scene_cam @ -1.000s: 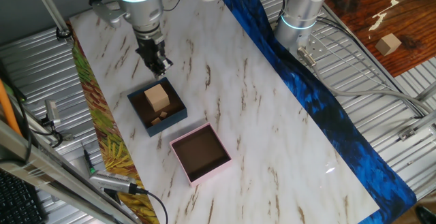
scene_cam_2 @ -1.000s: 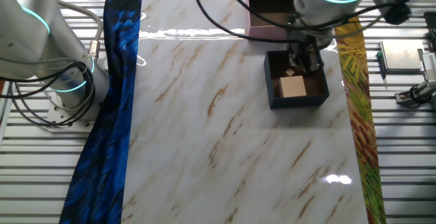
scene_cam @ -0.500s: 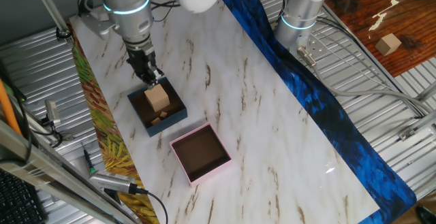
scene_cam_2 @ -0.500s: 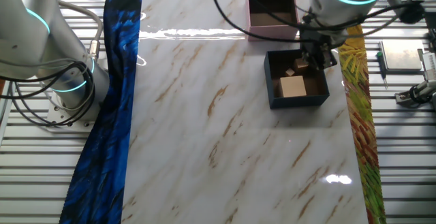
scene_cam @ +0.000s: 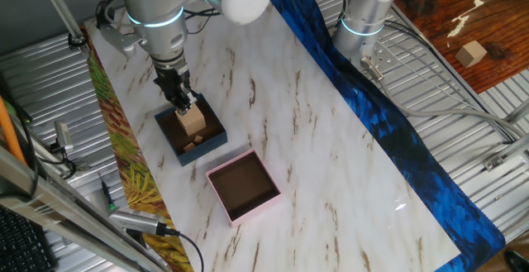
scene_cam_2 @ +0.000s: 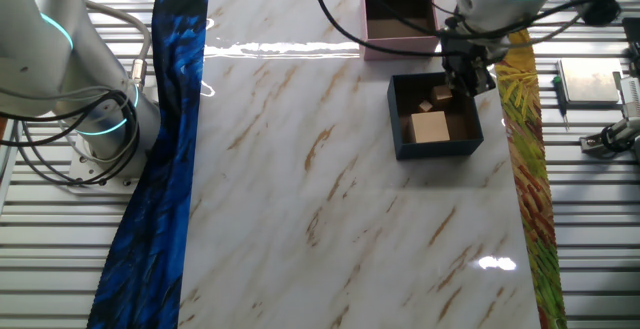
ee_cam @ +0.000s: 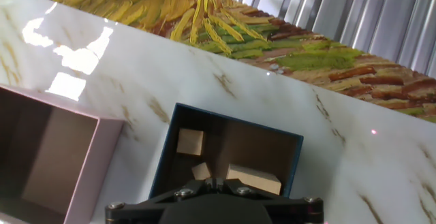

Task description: Move an object from one box to another

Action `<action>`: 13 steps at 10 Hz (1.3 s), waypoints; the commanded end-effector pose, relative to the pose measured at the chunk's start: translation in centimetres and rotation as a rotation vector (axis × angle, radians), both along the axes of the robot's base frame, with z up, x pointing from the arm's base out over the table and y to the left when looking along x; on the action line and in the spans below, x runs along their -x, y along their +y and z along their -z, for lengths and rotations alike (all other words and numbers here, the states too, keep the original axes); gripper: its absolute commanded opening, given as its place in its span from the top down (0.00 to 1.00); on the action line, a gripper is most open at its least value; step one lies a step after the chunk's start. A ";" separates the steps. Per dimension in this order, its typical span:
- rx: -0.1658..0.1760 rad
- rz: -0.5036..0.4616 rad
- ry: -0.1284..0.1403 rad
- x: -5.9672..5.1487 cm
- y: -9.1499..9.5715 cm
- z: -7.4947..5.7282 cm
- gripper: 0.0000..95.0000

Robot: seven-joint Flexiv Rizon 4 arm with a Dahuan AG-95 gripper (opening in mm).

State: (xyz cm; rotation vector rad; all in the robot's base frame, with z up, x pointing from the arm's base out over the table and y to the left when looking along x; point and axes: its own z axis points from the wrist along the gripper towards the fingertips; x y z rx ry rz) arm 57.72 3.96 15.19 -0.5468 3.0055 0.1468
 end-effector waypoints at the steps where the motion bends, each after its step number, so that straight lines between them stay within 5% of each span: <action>1: 0.003 0.001 0.003 -0.1 0.0 0.1 1.00; 9: 0.007 0.017 0.004 0.2 -0.2 0.0 1.00; 13: 0.016 0.008 0.012 1.5 -0.7 -1.7 1.00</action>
